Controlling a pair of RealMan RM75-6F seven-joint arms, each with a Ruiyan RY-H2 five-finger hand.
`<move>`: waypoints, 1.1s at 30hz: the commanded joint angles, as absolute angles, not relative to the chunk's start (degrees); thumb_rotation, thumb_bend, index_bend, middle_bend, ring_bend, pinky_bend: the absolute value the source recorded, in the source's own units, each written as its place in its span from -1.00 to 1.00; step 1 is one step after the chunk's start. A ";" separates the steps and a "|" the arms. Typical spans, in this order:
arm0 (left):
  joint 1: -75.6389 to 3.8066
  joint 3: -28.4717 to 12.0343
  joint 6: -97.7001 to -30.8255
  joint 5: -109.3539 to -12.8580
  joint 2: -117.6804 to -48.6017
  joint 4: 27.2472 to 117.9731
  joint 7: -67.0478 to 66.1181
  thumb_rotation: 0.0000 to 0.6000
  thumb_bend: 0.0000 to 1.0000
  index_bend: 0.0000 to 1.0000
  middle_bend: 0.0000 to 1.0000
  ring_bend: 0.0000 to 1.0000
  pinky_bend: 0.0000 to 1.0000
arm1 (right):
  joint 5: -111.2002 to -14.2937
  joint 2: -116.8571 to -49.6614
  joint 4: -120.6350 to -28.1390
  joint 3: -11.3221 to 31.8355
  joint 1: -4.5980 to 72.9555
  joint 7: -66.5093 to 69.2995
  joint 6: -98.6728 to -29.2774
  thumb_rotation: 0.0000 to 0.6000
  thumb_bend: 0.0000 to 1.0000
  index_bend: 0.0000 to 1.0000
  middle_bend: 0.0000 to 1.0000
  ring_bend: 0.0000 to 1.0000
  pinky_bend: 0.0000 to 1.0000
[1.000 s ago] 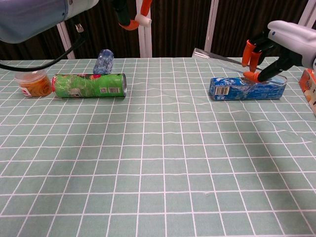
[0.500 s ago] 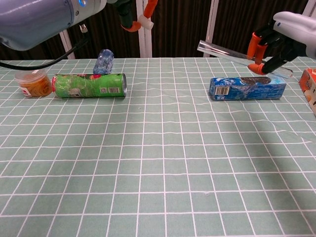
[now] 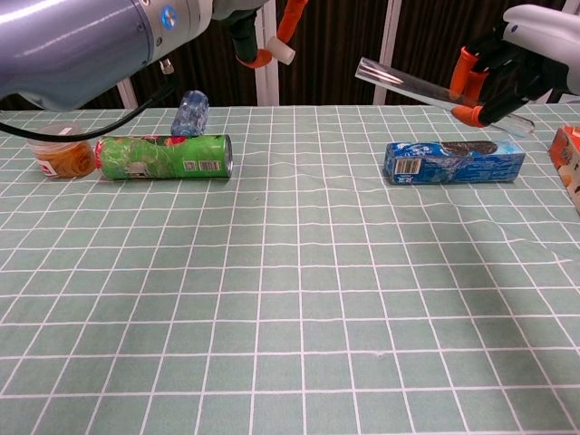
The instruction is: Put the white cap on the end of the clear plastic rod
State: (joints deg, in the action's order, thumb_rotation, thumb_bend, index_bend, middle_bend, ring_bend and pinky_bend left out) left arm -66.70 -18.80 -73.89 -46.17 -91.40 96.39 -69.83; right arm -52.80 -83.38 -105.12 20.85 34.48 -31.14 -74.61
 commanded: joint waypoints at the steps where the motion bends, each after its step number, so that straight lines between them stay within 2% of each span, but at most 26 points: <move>1: -67.44 -19.17 -73.12 -44.71 -90.78 97.11 -70.81 1.00 0.05 0.18 -0.72 -1.00 -1.00 | -52.48 -83.28 -105.56 20.69 34.71 -31.59 -74.79 1.00 0.23 0.59 0.20 -0.24 -0.57; 8: -69.92 -19.93 -71.15 -39.52 -88.47 99.25 -74.77 1.00 0.05 0.19 -0.73 -1.00 -1.00 | -51.47 -83.56 -106.52 20.22 35.33 -32.65 -75.31 1.00 0.23 0.59 0.20 -0.24 -0.57; 17: -71.66 -19.36 -71.26 -39.84 -88.28 99.19 -74.05 1.00 0.05 0.19 -0.73 -1.00 -1.00 | -49.78 -83.98 -107.55 19.70 36.13 -33.98 -75.64 1.00 0.23 0.59 0.20 -0.24 -0.57; 33: -74.12 -17.82 -70.19 -39.47 -87.22 98.93 -74.42 1.00 0.05 0.19 -0.74 -1.00 -1.00 | -42.75 -83.80 -111.18 22.07 37.94 -34.87 -76.35 1.00 0.23 0.59 0.20 -0.24 -0.57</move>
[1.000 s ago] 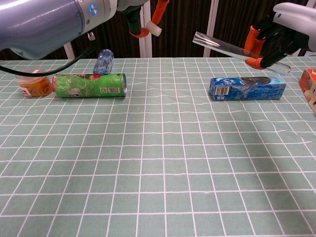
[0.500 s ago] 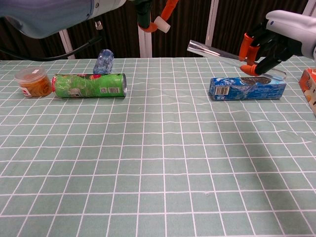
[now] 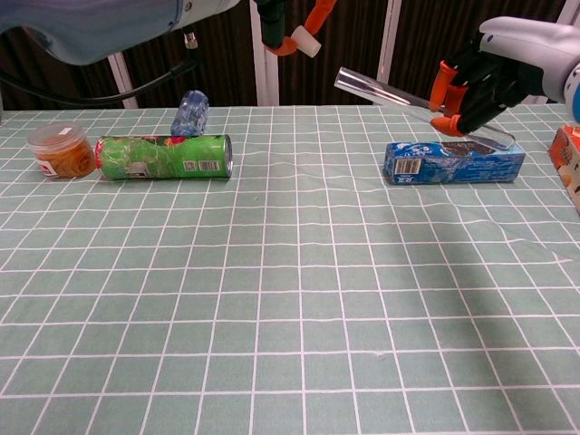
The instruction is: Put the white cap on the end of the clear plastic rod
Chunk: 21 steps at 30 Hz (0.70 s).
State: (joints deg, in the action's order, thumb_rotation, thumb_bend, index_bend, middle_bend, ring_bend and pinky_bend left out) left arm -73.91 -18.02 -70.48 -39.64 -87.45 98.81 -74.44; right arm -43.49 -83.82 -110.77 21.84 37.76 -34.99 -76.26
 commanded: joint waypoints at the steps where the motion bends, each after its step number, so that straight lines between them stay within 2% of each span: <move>1: -74.24 -17.73 -70.08 -39.36 -87.11 98.99 -74.37 1.00 0.05 0.19 -0.74 -1.00 -1.00 | -42.22 -83.78 -111.43 22.18 38.02 -34.77 -76.33 1.00 0.23 0.59 0.20 -0.24 -0.57; 21: -75.92 -15.28 -69.18 -39.50 -86.10 98.07 -73.72 1.00 0.05 0.20 -0.75 -1.00 -1.00 | -38.47 -82.92 -113.76 22.42 39.52 -33.52 -76.66 1.00 0.23 0.59 0.20 -0.24 -0.57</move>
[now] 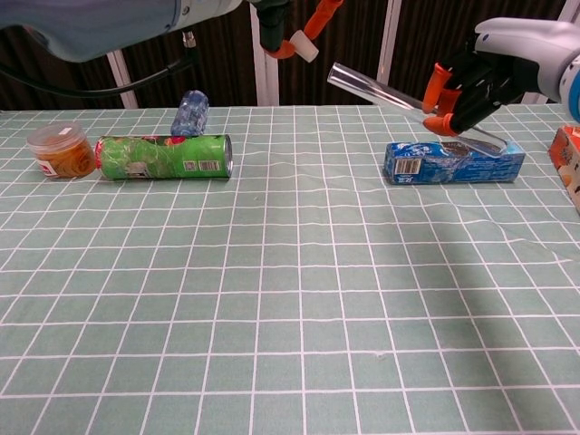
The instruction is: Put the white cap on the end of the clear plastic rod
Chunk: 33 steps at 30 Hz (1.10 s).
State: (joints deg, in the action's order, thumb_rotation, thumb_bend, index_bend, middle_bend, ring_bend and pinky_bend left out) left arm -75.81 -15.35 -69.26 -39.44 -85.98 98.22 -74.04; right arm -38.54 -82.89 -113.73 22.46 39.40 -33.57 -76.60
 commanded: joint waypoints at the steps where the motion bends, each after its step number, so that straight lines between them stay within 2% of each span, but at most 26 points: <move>1: -75.98 -15.21 -69.20 -39.54 -86.18 98.00 -73.59 1.00 0.05 0.20 -0.75 -1.00 -1.00 | -38.40 -82.96 -113.76 22.38 39.63 -33.51 -76.71 1.00 0.23 0.59 0.20 -0.24 -0.57; 33: -76.62 -13.28 -71.44 -40.47 -88.18 97.16 -73.70 1.00 0.05 0.21 -0.77 -1.00 -1.00 | -35.74 -82.41 -113.56 22.01 41.05 -31.73 -77.19 1.00 0.24 0.59 0.20 -0.24 -0.57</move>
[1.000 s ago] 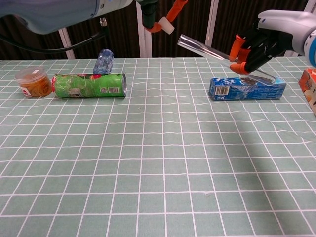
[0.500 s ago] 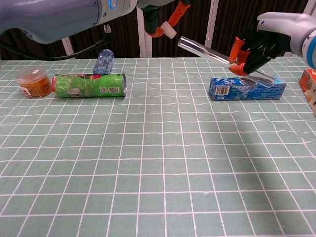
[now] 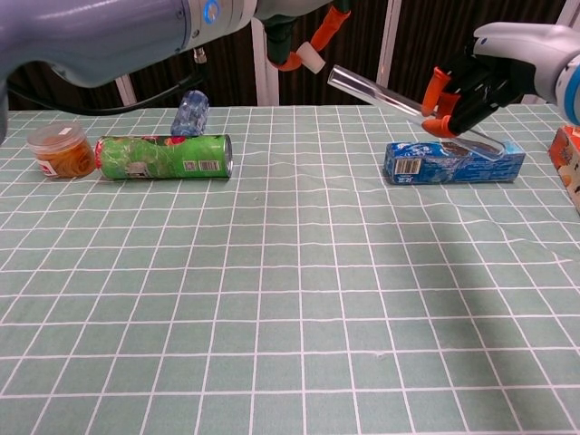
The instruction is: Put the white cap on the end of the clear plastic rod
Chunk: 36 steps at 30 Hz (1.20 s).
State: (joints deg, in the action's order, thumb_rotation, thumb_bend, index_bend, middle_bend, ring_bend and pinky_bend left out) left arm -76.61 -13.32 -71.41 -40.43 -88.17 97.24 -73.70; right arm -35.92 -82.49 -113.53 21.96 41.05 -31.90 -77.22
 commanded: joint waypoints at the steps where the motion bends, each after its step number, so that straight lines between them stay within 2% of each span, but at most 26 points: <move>1: -76.61 -13.31 -71.44 -40.43 -88.18 97.13 -73.65 1.00 0.05 0.21 -0.77 -1.00 -1.00 | -35.63 -82.37 -113.61 22.02 41.05 -31.65 -77.16 1.00 0.24 0.59 0.20 -0.24 -0.57; 36: -76.93 -13.45 -71.66 -41.04 -89.95 95.17 -73.46 1.00 0.05 0.21 -0.79 -1.00 -1.00 | -30.82 -80.51 -115.27 23.23 41.78 -27.32 -74.83 1.00 0.25 0.60 0.20 -0.24 -0.57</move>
State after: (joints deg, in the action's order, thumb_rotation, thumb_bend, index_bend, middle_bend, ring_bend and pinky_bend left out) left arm -76.93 -13.44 -71.66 -41.05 -89.95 95.18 -73.46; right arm -30.85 -80.53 -115.24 23.19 41.75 -27.36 -74.85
